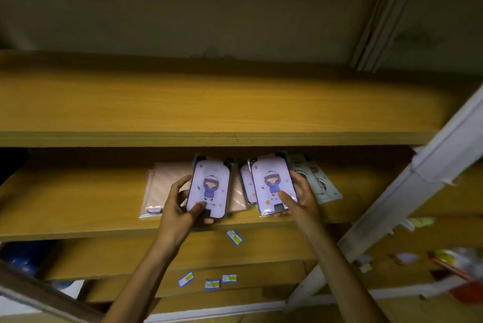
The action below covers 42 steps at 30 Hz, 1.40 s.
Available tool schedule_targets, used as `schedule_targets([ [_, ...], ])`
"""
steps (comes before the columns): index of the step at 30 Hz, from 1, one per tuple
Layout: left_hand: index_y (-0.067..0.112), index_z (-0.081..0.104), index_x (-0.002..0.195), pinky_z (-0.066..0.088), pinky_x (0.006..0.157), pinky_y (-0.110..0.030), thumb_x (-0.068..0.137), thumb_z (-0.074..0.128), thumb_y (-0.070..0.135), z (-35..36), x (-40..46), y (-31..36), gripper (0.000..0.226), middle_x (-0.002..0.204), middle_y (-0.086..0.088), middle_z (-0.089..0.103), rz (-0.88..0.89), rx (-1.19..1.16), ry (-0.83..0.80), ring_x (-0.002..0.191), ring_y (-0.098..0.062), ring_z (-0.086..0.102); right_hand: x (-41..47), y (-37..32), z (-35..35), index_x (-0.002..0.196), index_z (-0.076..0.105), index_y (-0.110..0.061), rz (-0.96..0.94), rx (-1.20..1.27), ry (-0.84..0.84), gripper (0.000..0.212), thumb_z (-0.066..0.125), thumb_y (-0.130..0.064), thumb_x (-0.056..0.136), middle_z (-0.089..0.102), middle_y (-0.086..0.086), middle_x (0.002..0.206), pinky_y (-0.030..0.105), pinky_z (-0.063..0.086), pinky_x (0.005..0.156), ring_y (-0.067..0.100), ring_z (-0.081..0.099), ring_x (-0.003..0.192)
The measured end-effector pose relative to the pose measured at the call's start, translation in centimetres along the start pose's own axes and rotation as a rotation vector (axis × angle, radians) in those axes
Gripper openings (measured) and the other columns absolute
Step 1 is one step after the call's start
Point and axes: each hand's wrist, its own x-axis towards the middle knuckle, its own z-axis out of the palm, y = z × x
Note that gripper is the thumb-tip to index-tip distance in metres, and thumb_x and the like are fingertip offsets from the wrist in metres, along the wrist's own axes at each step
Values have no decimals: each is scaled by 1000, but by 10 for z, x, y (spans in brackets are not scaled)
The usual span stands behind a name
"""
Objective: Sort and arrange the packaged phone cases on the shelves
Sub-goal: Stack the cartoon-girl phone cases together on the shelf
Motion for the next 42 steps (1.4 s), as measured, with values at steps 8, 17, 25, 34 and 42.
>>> schedule_targets([
  [8,28,41,137,61,58,-40,84,63,-8,107,-40,-2,68,119,-2,66,69,34,-278,99,-21,70,-86,-21,-115,131,41,-27,-133,-73,208,55,63,-2,88,57,-19,119,21,58,65,-4,63,101],
  [17,29,42,136,61,57,-43,83,65,-7,230,-131,-18,69,108,-3,72,29,16,-461,95,-27,71,-198,-23,-257,133,44,-16,-240,-166,420,52,62,1,87,55,-15,121,8,50,72,-13,57,104],
  [25,26,44,135,61,60,-38,83,63,-9,336,-193,-41,66,119,2,66,-14,12,-549,104,-18,68,-249,-6,-381,128,50,-24,-171,-13,575,51,65,-1,85,63,-14,116,20,57,64,5,66,99],
  [34,30,46,133,61,65,-46,82,67,-4,445,-163,-68,64,123,-4,64,-18,7,-556,107,-22,67,-199,2,-473,120,57,-32,-84,160,592,48,68,-3,83,68,-5,116,54,59,74,24,69,101],
  [42,46,46,125,62,68,-36,81,71,6,528,-87,-84,65,111,13,67,-23,67,-419,101,-10,68,-76,-8,-547,136,47,-21,-77,29,486,56,66,-7,86,61,3,129,55,57,81,25,63,111],
])
